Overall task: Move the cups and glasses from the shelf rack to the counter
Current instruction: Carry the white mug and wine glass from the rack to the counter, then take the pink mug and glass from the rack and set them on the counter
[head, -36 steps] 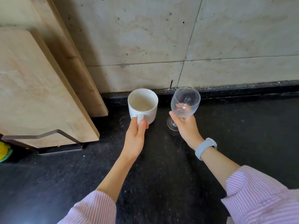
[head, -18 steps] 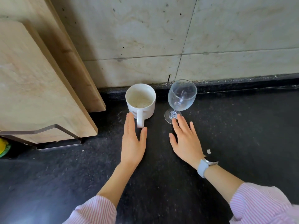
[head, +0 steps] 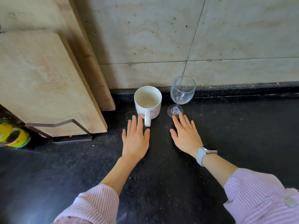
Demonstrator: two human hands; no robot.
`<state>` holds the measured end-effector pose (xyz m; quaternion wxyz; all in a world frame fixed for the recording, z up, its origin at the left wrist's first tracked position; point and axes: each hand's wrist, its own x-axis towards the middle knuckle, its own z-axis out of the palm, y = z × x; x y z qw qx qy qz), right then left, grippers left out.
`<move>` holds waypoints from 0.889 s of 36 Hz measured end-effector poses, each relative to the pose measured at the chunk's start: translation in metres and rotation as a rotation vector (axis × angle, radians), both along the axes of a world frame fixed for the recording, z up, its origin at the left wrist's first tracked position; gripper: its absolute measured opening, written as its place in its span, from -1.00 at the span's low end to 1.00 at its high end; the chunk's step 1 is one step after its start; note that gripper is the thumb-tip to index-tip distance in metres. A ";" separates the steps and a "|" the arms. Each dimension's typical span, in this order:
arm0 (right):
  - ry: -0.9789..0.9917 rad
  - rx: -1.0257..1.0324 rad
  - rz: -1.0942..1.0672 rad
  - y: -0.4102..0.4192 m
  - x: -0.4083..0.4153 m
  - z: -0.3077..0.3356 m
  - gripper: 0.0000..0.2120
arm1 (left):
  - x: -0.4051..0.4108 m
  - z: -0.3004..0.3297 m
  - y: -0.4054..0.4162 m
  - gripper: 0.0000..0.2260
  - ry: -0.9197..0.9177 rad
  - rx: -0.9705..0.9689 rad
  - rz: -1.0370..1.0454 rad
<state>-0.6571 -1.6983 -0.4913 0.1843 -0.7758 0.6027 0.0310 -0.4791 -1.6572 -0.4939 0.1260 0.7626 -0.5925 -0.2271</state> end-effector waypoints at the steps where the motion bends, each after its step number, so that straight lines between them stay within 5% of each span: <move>1: -0.011 0.009 -0.001 0.005 0.001 0.004 -0.47 | 0.003 0.003 0.003 -0.47 -0.025 0.035 0.002; 6: -0.075 0.034 0.038 0.032 0.018 0.036 -0.53 | 0.026 0.032 0.028 -0.48 -0.154 0.082 -0.030; 17: -0.340 -0.219 0.427 0.100 0.137 0.162 -0.69 | 0.133 0.158 0.156 -0.57 -0.397 -0.170 0.116; 24: -0.473 -0.228 0.750 0.236 0.242 0.223 -0.67 | 0.203 0.236 0.350 -0.63 -0.498 -0.224 0.476; 32: -0.593 -0.170 1.107 0.486 0.319 0.266 -0.69 | 0.203 0.275 0.651 -0.67 -0.597 -0.165 0.901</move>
